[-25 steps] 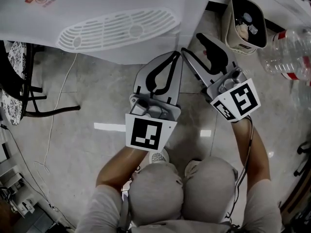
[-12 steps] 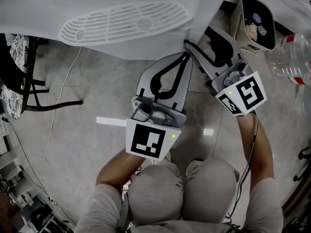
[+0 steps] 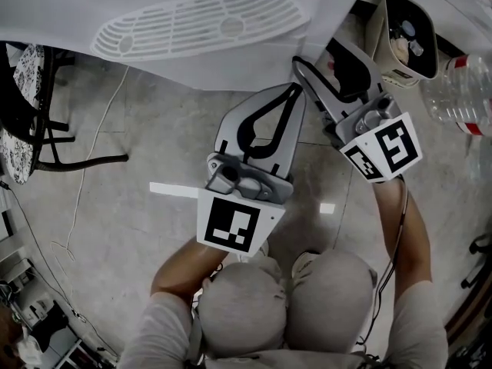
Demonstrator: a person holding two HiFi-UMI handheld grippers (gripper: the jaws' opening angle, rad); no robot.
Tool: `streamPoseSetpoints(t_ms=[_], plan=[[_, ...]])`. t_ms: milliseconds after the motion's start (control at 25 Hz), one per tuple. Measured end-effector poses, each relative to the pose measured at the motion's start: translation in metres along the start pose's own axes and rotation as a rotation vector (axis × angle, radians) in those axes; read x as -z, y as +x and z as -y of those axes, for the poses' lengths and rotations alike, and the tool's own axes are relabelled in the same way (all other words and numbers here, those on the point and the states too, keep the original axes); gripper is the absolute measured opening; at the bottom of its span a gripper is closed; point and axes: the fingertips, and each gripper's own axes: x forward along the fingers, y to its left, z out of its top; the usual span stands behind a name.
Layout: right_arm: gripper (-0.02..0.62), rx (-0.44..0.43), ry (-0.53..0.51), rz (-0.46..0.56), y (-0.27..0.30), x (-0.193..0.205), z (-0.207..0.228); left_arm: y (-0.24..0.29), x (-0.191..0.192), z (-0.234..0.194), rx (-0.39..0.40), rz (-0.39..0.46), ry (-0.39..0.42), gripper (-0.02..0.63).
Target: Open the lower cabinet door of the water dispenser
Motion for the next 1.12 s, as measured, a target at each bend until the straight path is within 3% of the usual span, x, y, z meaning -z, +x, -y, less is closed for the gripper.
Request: streamPoseSetpoints(t_ms=[240, 480, 760, 1120], plan=[[0.200, -0.025, -0.014, 0.005, -0.020, 0.001, -0.023, -0.012, -0.010, -0.001, -0.005, 0.023, 0.004, 0.002], [0.186, -0.158, -0.041, -0.016, -0.039, 0.003, -0.082, -0.050, -0.028, 0.003, -0.007, 0.033, 0.031, 0.003], [0.175, -0.253, -0.029, -0.044, -0.056, 0.009, -0.134, -0.118, -0.045, -0.020, -0.108, -0.003, 0.110, 0.003], [0.178, -0.370, -0.038, -0.078, -0.046, 0.020, -0.203, -0.170, -0.043, -0.042, -0.246, -0.048, 0.091, 0.003]])
